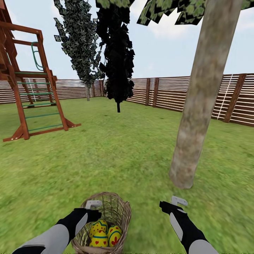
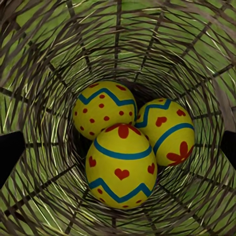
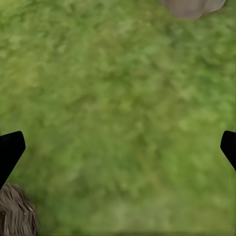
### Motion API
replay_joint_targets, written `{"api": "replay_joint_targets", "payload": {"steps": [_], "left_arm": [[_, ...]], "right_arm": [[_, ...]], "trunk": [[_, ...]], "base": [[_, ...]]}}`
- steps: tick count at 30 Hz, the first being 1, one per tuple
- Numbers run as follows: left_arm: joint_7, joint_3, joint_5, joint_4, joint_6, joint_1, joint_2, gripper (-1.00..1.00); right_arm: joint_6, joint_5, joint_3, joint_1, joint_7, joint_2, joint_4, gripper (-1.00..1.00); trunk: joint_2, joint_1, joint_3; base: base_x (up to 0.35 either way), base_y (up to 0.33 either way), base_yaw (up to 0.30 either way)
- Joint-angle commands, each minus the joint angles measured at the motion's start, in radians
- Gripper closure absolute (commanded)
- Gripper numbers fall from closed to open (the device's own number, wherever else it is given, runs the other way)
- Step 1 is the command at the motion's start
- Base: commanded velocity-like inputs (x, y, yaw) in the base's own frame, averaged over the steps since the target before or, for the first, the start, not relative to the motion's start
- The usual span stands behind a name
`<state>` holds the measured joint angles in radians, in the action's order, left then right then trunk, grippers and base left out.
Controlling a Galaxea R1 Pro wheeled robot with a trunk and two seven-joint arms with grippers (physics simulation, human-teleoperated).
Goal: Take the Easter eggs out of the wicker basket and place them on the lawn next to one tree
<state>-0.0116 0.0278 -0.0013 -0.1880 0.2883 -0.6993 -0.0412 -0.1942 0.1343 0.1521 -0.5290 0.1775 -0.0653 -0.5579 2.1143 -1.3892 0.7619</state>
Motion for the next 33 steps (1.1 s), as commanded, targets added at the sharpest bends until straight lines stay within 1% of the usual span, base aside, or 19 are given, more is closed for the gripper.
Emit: {"api": "replay_joint_targets", "payload": {"steps": [1,14,33], "left_arm": [[-0.001,0.003,0.000,-0.002,0.006,0.000,0.000,-1.00],[-0.001,0.003,0.000,-0.002,0.005,0.000,0.000,-1.00],[-0.002,0.003,0.000,-0.002,0.006,0.000,0.000,-1.00]], "right_arm": [[-0.004,0.010,0.001,0.000,0.004,-0.001,-0.002,-1.00],[-0.004,0.010,0.001,0.000,0.003,-0.001,-0.002,-1.00],[-0.004,0.010,0.001,0.000,0.003,-0.001,-0.002,-1.00]], "trunk": [[0.008,-0.004,0.004],[0.099,-0.054,0.045],[0.099,-0.054,0.045]], "base": [[0.000,0.000,0.000],[0.000,0.000,0.000],[0.000,0.000,0.000]]}}
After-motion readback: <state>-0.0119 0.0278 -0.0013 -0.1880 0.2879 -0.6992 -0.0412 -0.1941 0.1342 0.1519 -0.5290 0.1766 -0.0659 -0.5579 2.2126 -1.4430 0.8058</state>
